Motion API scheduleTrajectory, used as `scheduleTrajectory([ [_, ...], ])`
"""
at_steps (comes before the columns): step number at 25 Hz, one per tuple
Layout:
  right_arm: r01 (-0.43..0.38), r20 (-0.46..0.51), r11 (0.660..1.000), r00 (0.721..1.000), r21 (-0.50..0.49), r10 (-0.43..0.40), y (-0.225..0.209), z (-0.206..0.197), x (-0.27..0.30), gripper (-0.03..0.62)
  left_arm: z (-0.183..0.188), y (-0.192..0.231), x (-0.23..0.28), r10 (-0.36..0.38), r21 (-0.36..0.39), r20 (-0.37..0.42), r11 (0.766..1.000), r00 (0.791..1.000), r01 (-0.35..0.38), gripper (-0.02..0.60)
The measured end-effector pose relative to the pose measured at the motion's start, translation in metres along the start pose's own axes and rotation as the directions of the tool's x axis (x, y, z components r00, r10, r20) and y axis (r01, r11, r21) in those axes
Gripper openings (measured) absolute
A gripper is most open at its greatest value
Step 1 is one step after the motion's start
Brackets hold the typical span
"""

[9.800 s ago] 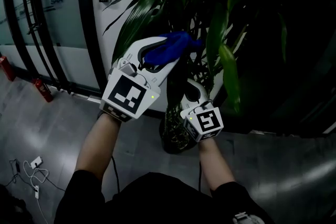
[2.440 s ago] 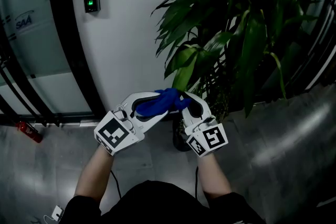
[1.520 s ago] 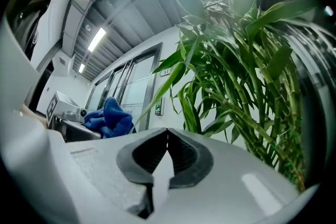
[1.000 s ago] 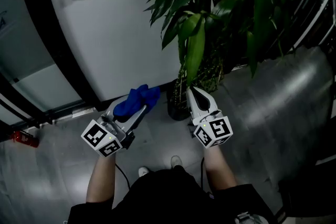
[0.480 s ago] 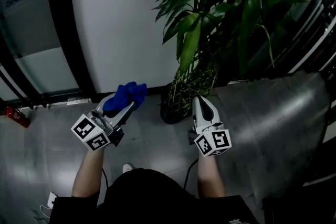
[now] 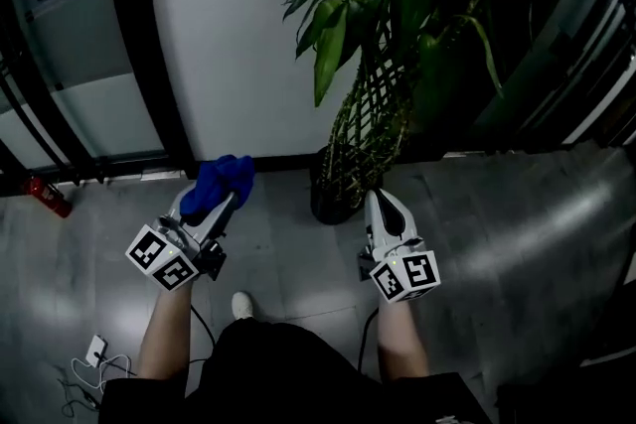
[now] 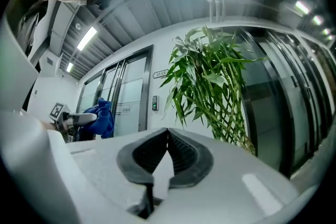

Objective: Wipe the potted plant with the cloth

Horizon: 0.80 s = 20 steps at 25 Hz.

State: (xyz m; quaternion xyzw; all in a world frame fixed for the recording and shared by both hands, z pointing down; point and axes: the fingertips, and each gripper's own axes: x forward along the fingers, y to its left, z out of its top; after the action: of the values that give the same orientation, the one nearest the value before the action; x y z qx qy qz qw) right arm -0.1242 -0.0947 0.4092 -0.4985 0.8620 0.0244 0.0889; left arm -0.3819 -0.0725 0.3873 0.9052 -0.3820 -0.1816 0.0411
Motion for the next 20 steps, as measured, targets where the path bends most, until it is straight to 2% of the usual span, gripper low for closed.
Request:
scheduleTrajectory([
  [4,-0.047,0.013,0.999,0.999,0.012,0.046,0.023,0.001,-0.009,0.003,0.005,-0.014,-0.021,0.043,0.019,0.013,0.999,0.999,-0.043,0.155],
  [7,-0.054,-0.001,0.998,0.999,-0.008,0.054,0.046,-0.001,-0.008,0.003,0.007,-0.009,-0.033,0.06,0.014,0.018,0.998,0.998,-0.061,0.155],
  [10,-0.029,-0.012,0.999,1.0,-0.015,0.029,0.058,-0.005,-0.006,0.003,0.005,0.0,-0.04,0.068,-0.023,0.024,0.997,0.997,-0.068,0.153],
  [12,-0.007,0.001,1.0,1.0,-0.013,0.007,0.063,-0.008,-0.002,0.003,0.003,0.006,-0.043,0.049,-0.019,0.021,0.999,0.999,-0.049,0.153],
  [17,0.035,0.001,0.999,0.999,0.024,-0.035,0.099,-0.014,-0.022,0.003,-0.002,0.01,-0.071,0.032,0.003,-0.065,0.999,0.997,-0.032,0.153],
  [20,0.068,-0.005,0.997,0.998,0.02,-0.068,0.099,-0.015,-0.03,0.003,-0.001,0.017,-0.072,0.025,0.002,-0.081,1.0,0.996,-0.025,0.153],
])
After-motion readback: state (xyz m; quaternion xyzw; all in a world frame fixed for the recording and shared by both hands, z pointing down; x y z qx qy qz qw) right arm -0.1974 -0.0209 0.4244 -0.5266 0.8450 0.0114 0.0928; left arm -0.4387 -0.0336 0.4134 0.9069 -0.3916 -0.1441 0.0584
